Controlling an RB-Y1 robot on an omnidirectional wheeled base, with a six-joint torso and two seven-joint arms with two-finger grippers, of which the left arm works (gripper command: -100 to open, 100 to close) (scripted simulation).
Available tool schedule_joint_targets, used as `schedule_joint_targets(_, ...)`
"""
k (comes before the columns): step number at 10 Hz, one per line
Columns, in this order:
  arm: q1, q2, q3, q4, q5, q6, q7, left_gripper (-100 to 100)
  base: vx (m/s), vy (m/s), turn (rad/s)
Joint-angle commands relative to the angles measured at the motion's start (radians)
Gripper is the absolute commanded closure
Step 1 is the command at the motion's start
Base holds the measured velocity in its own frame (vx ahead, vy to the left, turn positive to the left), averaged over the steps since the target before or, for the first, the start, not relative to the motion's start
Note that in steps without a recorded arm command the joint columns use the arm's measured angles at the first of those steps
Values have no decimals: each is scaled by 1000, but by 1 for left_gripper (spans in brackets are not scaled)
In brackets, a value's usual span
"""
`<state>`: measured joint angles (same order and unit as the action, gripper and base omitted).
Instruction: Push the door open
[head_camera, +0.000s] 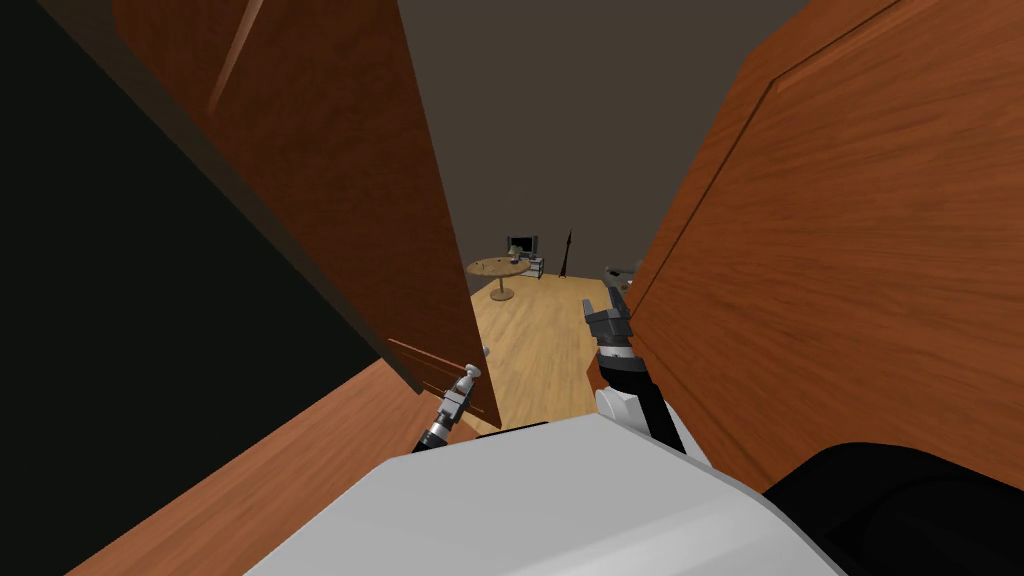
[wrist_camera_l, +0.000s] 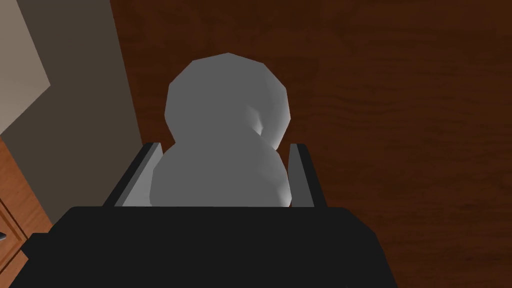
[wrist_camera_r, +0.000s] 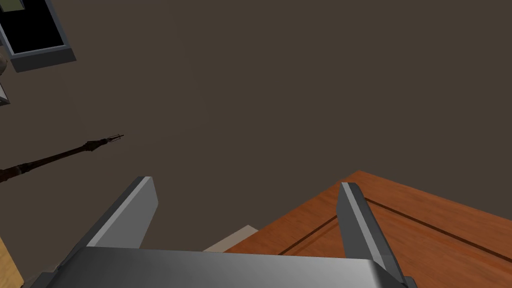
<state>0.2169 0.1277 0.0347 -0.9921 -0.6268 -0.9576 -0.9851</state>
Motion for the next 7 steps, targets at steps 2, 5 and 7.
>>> schedule_joint_targets(2,-8,-1,-2,5,24,1,50,100,18,-5,-13)
schedule_joint_targets(5,-17,-2,-6,13,57,2,114,100,21,-8,-28)
schedule_joint_targets(7,-25,-3,-9,21,88,4,173,100,28,-13,-33)
